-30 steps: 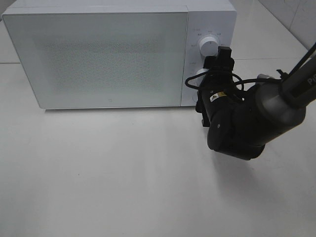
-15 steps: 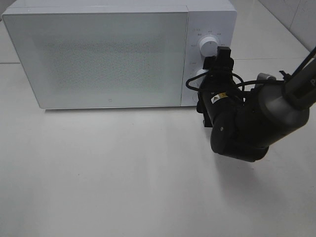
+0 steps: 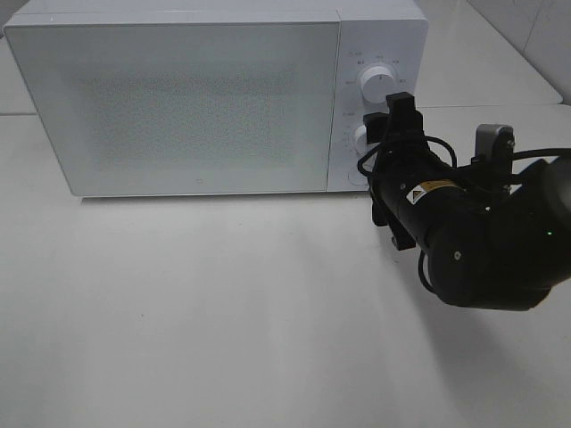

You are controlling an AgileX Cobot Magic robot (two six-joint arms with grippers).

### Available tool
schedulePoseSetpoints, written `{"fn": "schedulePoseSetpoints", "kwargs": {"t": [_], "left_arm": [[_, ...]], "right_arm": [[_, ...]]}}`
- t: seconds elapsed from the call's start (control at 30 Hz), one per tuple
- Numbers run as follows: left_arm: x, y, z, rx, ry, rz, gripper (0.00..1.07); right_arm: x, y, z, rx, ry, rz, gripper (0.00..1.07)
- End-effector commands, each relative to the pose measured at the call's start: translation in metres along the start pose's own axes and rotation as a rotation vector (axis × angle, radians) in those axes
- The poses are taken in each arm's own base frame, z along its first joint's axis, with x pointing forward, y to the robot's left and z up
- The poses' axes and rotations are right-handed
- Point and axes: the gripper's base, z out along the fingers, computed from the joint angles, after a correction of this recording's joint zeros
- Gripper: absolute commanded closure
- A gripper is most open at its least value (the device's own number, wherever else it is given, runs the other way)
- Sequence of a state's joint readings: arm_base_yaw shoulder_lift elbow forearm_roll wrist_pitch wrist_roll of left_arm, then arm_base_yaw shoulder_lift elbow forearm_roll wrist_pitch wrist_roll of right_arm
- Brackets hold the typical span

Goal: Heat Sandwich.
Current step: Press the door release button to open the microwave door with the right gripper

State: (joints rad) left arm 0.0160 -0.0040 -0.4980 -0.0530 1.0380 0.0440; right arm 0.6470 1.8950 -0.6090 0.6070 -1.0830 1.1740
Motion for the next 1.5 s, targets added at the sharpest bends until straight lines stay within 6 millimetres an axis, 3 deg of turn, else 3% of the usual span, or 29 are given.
{"fn": "schedulePoseSetpoints", "kwargs": {"t": [0.03,0.27,0.57,0.73,0.93,1.2,1.43,1.5], "left_arm": [[0.002,-0.001,-0.003,0.009,-0.029,-0.005,0.08],[0.002,-0.001,-0.003,0.009,-0.029,-0.005,0.08],[0.002,-0.001,-0.003,0.009,-0.029,-0.005,0.08],[0.002,-0.001,-0.003,0.009,-0.029,-0.005,0.08],[0.002,-0.001,-0.003,0.009,-0.029,-0.005,0.08],[0.002,-0.001,-0.003,0.009,-0.029,-0.005,0.08],[0.002,-0.001,-0.003,0.009,-0.029,-0.005,0.08],[0.002,-0.001,-0.003,0.009,-0.029,-0.005,0.08]], "right_arm": [[-0.002,0.002,-0.010,0.069,0.064,-0.135,0.32],[0.001,0.008,-0.026,0.204,0.218,-0.367,0.32],[-0.010,0.018,-0.040,0.296,0.453,-0.760,0.32],[-0.014,0.022,-0.045,0.301,0.688,-1.063,0.32],[-0.015,0.027,-0.050,0.297,0.970,-1.262,0.32],[-0.022,0.046,-0.064,0.334,1.185,-1.441,0.32],[-0.033,0.063,-0.086,0.339,1.193,-1.487,0.32],[-0.039,0.074,-0.100,0.327,1.182,-1.490,0.32]]}}
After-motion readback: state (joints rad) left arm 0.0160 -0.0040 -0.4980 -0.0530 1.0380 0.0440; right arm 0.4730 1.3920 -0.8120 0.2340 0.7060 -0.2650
